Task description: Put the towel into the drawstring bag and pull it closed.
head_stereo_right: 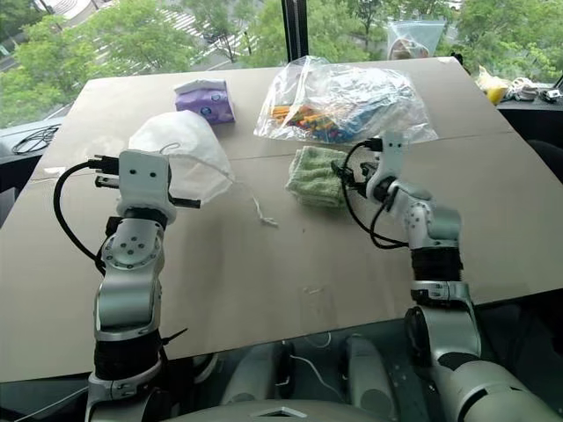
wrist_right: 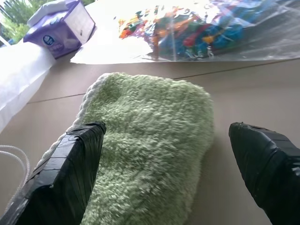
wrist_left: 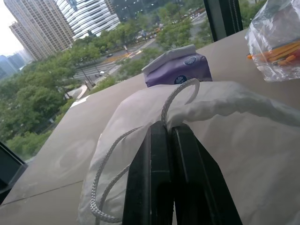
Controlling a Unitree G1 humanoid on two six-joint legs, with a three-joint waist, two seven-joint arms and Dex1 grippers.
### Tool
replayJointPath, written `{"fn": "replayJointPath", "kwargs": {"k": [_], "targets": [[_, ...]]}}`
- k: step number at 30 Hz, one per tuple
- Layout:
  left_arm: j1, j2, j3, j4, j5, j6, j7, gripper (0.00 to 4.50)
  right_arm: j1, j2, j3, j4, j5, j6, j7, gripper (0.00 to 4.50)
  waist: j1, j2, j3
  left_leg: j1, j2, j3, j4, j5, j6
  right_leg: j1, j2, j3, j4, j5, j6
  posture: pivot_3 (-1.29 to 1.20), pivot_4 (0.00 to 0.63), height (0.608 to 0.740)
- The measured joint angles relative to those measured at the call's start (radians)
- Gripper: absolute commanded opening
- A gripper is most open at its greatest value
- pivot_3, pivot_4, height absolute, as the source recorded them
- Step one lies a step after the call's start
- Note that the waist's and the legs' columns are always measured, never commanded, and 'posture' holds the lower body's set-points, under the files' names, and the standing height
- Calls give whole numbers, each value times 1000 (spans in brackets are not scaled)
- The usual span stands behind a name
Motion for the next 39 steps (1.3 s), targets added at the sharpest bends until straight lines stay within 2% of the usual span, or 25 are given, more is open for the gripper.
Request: {"fn": "replayJointPath", "kwargs": {"k": [3, 10, 15, 19, 26, 30, 34, 39], "targets": [[0, 5, 0, 0, 0, -1, 0, 19, -3, 34, 67, 22, -66, -59, -37, 4500, 1, 0, 0, -1, -2, 2, 0, 0, 0, 0, -2, 1, -1, 0, 0, 0, 150, 740], [4, 13, 0, 0, 0, -3, 0, 19, 37, 3, 255, 35, -272, -167, -53, 4500, 0, 0, 0, -1, -2, 2, 0, 0, 0, 0, -3, 1, -4, 0, 0, 0, 150, 740], [6, 14, -1, 0, 1, -4, 0, 19, 43, -7, 298, 39, -377, -206, -113, 4500, 1, 0, 0, 0, -1, 2, -1, 0, 0, 0, -3, 0, -2, -1, -2, 0, 150, 740], [8, 17, -1, 0, 1, -5, -1, 19, 46, 3, 295, 57, -409, -208, -175, 4500, 2, 0, 0, 1, -2, 2, 0, 0, 0, 2, -4, 0, -2, -2, -3, 0, 150, 740], [10, 24, -2, 0, 1, -7, -2, 19, 26, 132, 49, 87, -249, -71, -245, 4500, 3, -1, -1, 2, -1, 1, 0, 0, 0, 4, -5, -1, -2, -2, -3, 0, 150, 740], [11, 27, -2, 0, 1, -8, -2, 19, 16, 141, 7, 93, -187, -29, -198, 4500, 0, -1, -1, 2, -1, 1, 0, 0, 0, 4, -4, -1, -2, -2, -4, 0, 150, 740], [11, 29, -2, 0, 1, -11, -2, 19, 39, 112, 49, 60, -171, -17, -82, 4500, -7, -1, -1, 2, -1, 1, -1, 0, 0, 4, -4, -1, -3, -2, -3, 0, 150, 740], [12, 29, -2, 0, 1, -12, -2, 0, 68, 62, 187, 18, -200, -44, 55, 2247, -18, -1, -1, 3, 1, 0, -2, 0, 0, 3, -2, -1, -3, -2, -3, 0, 150, 740]]}}
